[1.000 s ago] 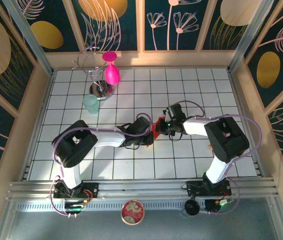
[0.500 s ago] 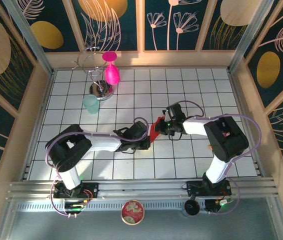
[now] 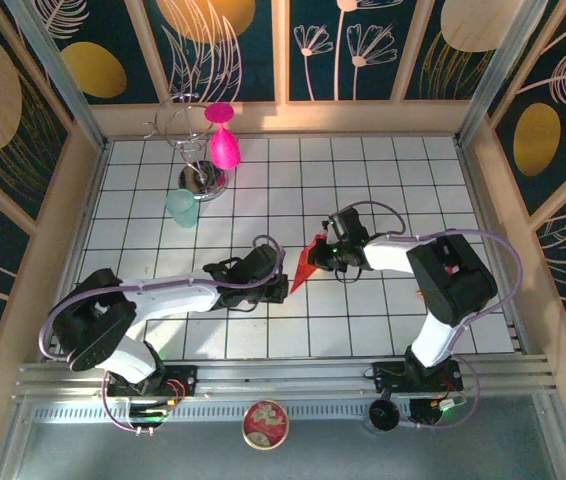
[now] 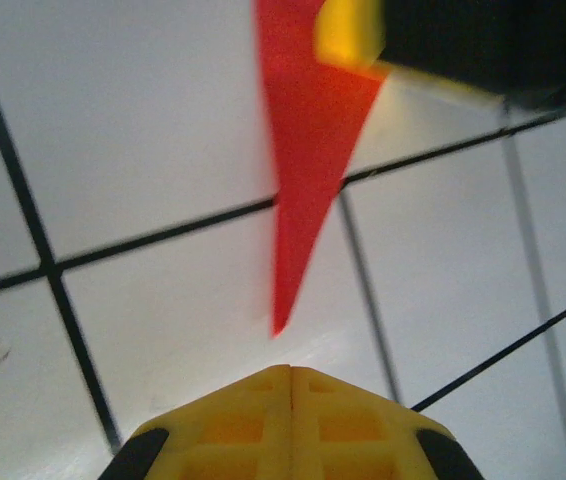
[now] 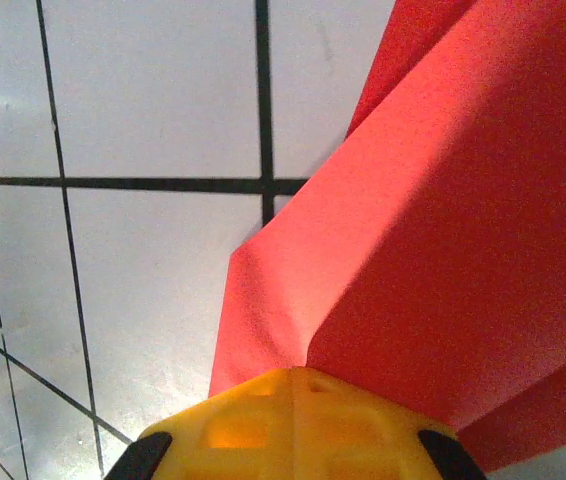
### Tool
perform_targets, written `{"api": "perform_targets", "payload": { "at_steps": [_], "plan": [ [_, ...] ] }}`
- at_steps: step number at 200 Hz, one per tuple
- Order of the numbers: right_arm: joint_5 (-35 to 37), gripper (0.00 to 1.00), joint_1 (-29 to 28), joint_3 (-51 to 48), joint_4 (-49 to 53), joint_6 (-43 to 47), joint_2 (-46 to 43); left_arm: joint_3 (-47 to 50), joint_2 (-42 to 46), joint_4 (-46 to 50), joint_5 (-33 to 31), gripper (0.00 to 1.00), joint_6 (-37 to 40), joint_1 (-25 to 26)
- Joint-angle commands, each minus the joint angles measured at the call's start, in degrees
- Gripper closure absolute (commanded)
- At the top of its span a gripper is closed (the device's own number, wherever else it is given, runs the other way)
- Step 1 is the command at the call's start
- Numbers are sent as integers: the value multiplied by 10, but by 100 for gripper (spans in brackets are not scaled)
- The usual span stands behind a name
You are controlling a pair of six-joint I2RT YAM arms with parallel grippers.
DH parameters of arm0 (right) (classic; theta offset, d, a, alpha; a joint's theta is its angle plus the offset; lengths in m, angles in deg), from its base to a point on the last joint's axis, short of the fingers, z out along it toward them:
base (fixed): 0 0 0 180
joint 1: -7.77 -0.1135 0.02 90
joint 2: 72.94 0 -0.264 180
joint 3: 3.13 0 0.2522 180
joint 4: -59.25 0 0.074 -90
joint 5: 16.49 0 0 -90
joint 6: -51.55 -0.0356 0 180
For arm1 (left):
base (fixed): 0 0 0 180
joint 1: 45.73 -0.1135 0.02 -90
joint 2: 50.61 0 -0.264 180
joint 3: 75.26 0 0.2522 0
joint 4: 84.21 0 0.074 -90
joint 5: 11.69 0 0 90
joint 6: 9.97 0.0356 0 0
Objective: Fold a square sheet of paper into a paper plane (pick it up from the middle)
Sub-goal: Fold the wing for the fifth time at the center of the table.
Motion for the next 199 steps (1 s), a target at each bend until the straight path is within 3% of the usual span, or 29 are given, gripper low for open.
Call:
{"api": "perform_targets", "payload": {
  "at_steps": [1,75,126,153,169,199],
  "plan": [
    [-5,95,-17,-2,10,-15,-10,-15,-10,-58,-10,100,-18,2],
    [-13,95,-16,7,10,-11,-32,-62,-137,-81,6,100,-47,-7],
    [-9,94,-11,18,27,-3,-46,-52,-163,-72,-2,100,-55,-8],
    [27,93,-10,34,64,11,-61,-49,-172,-77,4,100,-55,-8],
    [86,87,-10,46,105,21,-73,-48,-173,-80,8,100,-55,-9],
    [181,61,-9,55,155,32,-81,-45,-174,-86,14,100,-55,-8]
  ]
}}
